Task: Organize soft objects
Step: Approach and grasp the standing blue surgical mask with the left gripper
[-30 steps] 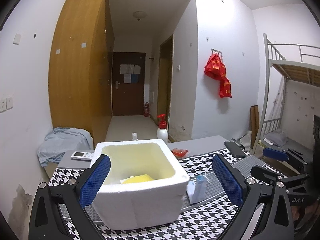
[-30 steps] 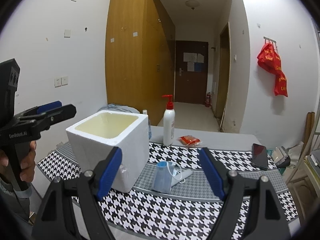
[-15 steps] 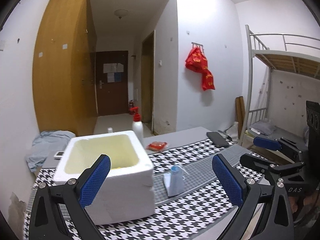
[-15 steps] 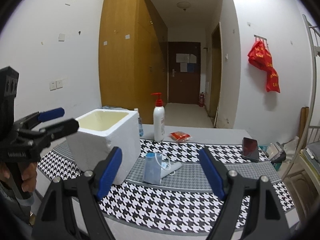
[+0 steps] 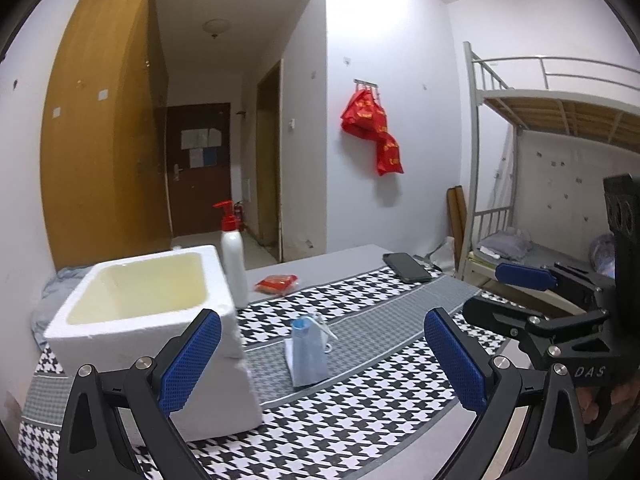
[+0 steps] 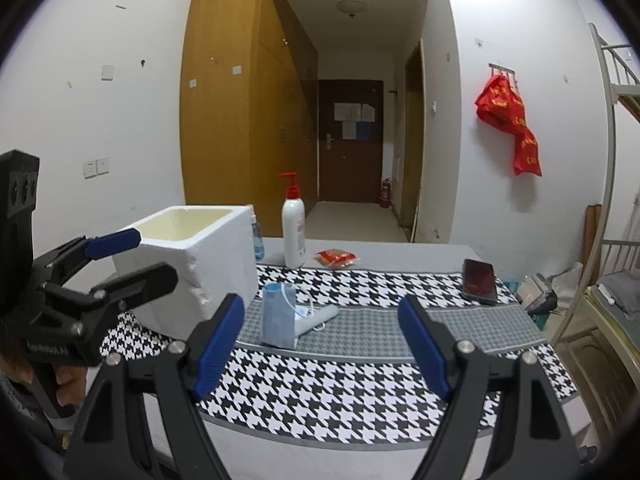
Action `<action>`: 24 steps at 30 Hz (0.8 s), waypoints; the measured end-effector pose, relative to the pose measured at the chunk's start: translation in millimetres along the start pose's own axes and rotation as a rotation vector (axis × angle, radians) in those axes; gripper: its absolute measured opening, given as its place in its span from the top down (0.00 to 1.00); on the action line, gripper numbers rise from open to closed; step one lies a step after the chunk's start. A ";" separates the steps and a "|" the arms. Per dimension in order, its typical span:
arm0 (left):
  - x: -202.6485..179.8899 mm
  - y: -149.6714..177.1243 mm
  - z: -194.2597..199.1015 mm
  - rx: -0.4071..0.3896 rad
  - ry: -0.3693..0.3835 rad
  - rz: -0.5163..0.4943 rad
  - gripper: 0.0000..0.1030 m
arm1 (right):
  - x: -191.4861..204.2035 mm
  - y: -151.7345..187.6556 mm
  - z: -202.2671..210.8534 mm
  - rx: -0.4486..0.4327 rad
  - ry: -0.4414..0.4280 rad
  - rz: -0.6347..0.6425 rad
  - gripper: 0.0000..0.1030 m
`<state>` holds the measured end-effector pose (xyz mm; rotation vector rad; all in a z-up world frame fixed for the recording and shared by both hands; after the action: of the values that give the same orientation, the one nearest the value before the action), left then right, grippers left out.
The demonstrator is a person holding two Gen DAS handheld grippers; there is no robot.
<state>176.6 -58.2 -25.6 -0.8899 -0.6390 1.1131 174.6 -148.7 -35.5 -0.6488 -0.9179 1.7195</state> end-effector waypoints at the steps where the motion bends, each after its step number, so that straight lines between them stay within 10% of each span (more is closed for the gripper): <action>1: -3.1 2.1 -3.2 0.004 0.005 -0.006 0.01 | -2.1 2.2 -1.3 0.007 0.005 -0.007 0.20; 24: -0.7 33.7 -71.8 0.208 0.042 0.011 0.01 | -33.8 26.6 -22.9 0.086 0.038 -0.076 0.20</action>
<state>218.4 -73.1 -91.3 -0.7362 -0.4744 1.1448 189.1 -179.2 -70.6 -0.5814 -0.8275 1.6642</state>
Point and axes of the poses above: each gripper's, at about its wrist camera, not at the fingertips, and z roughly against the way its jaws point, x to its left, y to its underside, the point moved 8 cm from there along -z, roughly the way its jaws point, and after that the axes turned 14 degrees about x, right-handed, at the moved point
